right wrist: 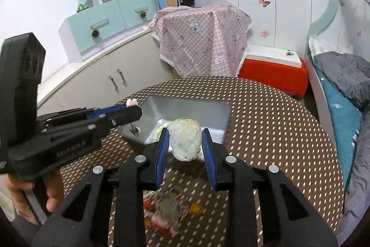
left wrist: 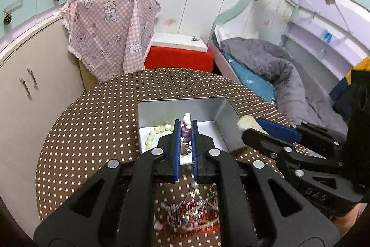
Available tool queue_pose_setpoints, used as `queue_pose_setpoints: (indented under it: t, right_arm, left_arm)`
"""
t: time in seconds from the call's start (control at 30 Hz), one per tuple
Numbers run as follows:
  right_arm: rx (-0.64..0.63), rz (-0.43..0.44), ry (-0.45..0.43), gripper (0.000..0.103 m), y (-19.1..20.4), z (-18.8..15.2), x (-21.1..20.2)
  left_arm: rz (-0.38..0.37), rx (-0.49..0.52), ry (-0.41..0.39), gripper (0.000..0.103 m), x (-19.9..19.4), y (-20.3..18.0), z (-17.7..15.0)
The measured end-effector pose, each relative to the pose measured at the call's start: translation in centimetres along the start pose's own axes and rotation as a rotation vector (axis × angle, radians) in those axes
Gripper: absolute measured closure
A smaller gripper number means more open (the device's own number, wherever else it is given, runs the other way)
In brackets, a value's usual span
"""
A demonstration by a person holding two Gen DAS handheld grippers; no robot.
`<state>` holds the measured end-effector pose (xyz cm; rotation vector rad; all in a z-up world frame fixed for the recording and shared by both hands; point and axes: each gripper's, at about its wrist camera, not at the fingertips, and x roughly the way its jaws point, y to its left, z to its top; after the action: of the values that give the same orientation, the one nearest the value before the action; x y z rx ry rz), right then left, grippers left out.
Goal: Organize jewelry
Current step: 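Lower both held items into the gray box and open both tools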
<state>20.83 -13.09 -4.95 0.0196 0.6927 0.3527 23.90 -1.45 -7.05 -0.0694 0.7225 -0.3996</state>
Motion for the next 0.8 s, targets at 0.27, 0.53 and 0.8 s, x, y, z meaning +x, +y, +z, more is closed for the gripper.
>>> queue_pose_setpoints:
  t: [0.27, 0.53, 0.8]
  right_arm:
    - [-0.024, -0.038, 0.044, 0.076, 0.1, 0.0, 3.0]
    - [-0.029, -0.039, 0.060, 0.076, 0.2, -0.4, 3.8]
    - [-0.010, -0.025, 0.059, 0.076, -0.1, -0.8, 3.9]
  left_arm:
    - [0.009, 0.002, 0.048, 0.094, 1.7, -0.2, -0.6]
    - [0.030, 0.010, 0.079, 0.094, 2.6, -0.2, -0.9]
    - [0.024, -0.008, 0.097, 0.094, 3.1, 0.3, -1.0]
